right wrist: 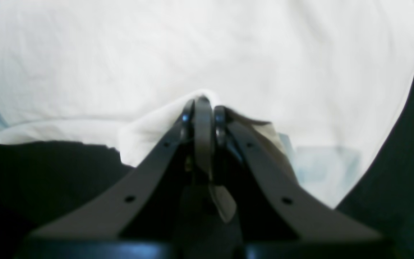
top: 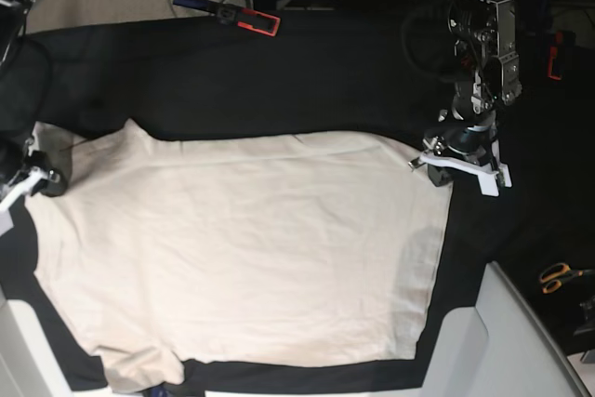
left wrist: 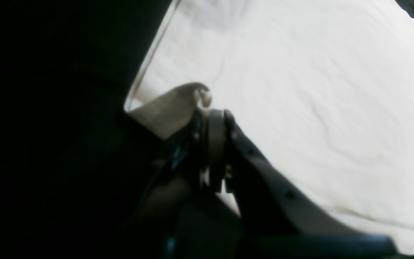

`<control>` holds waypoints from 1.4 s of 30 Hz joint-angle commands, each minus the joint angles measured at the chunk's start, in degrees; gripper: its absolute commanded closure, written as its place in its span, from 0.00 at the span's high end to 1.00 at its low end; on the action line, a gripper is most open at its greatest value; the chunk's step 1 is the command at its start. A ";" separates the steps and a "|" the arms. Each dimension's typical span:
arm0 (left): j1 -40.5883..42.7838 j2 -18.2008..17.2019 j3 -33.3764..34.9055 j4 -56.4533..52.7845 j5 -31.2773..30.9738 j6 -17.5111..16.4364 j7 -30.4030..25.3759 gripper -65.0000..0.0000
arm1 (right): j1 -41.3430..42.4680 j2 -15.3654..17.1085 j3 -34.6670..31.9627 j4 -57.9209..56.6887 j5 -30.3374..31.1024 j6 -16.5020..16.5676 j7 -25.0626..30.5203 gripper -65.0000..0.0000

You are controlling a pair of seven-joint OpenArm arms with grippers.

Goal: Fold the T-shirt properly
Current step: 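Lift the shirt edge with both grippers and fold it across the body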

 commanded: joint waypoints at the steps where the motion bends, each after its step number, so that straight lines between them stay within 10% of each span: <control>1: -0.63 -0.41 1.15 0.89 -0.30 -0.57 -0.89 0.00 | 2.12 1.67 -0.84 -0.25 0.79 0.41 1.53 0.01; 24: -8.90 -0.93 3.53 -6.05 -0.30 -0.49 -0.89 0.00 | 15.39 4.04 -16.14 -19.41 0.79 0.41 15.33 0.01; 42: -14.61 -0.93 3.79 -14.14 -0.22 -0.49 -1.24 0.00 | 18.73 3.16 -15.96 -23.90 -5.63 0.32 22.98 0.01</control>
